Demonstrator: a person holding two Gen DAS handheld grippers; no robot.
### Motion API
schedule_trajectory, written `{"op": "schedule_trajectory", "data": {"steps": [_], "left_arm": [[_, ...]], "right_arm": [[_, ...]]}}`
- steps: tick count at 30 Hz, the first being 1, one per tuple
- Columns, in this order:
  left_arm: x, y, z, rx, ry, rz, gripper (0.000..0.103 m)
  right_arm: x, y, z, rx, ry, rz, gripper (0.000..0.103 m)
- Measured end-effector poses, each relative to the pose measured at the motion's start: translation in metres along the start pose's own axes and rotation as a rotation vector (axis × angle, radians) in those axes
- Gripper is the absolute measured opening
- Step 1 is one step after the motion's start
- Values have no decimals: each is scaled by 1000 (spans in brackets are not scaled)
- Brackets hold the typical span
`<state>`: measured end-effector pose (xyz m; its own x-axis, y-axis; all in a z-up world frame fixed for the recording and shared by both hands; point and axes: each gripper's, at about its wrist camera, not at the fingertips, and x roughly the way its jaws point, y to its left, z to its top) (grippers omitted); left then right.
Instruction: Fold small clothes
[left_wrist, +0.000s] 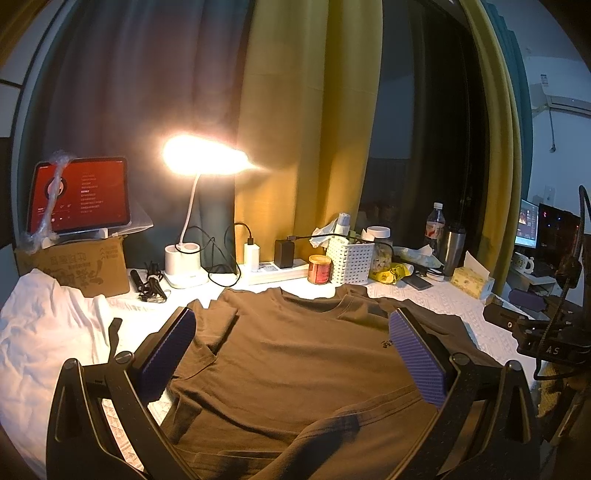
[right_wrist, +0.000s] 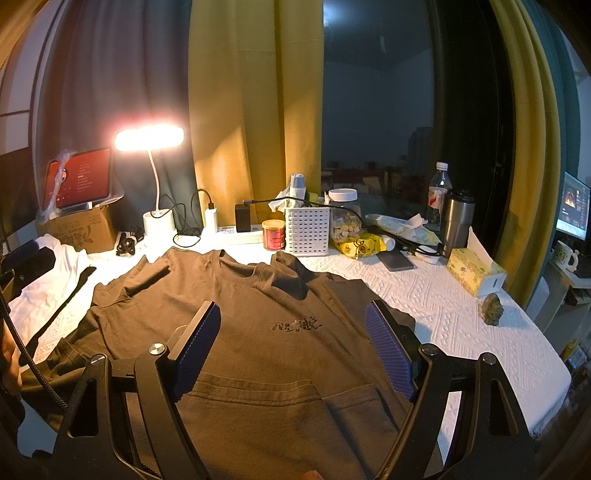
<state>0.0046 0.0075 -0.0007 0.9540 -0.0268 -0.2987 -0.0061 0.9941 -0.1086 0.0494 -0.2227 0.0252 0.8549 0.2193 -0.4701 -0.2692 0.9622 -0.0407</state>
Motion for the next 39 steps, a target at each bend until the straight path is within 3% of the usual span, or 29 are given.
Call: {"op": "schedule_trajectory", "data": {"steps": [11, 15, 24, 39], "left_arm": [[-1, -3, 2, 12, -14, -10, 102], [4, -2, 2, 7, 0, -53, 102], [34, -7, 2, 34, 71, -28, 102], [101, -16, 10, 9, 216, 78, 102]], "right_arm": [[2, 0, -3, 4, 2, 1, 83], [9, -3, -6, 11, 8, 8, 83], [33, -25, -2, 40, 48, -11, 83], [86, -91, 11, 83, 146, -54, 83]]}}
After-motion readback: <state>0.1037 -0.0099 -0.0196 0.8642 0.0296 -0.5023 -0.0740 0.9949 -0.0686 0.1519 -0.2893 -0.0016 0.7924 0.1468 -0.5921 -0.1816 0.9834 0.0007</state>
